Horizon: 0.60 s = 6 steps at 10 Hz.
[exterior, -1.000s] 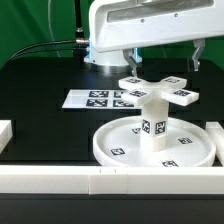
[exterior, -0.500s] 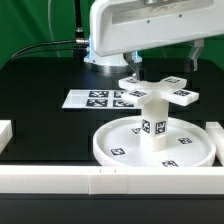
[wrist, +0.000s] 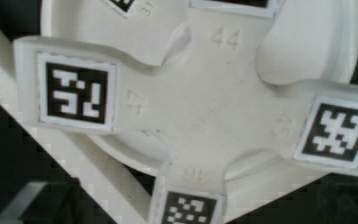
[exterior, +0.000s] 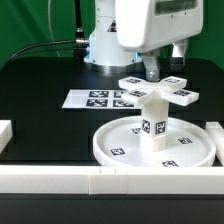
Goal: Assemble round table
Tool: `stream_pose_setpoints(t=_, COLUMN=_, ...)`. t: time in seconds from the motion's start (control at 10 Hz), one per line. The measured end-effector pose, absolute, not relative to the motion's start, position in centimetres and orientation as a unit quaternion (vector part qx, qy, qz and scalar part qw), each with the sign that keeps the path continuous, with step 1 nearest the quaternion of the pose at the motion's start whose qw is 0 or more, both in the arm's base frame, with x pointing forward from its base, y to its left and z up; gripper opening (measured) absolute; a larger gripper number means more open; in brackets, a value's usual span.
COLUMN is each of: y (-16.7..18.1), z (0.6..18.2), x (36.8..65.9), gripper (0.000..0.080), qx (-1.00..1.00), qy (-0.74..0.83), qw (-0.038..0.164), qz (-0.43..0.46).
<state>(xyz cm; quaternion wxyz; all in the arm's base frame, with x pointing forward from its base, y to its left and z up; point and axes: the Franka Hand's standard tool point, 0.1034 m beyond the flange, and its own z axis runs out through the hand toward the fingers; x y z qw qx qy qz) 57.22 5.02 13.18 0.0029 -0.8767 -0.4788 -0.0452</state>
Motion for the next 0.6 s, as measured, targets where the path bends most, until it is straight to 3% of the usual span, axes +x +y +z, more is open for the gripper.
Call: stream_pose_setpoints(t=0.6, y=3.66, z=12.41, x=56.58, gripper=0.0649, qx=-0.768, qy=-0.638, qw=-0.014, qz=-0.042)
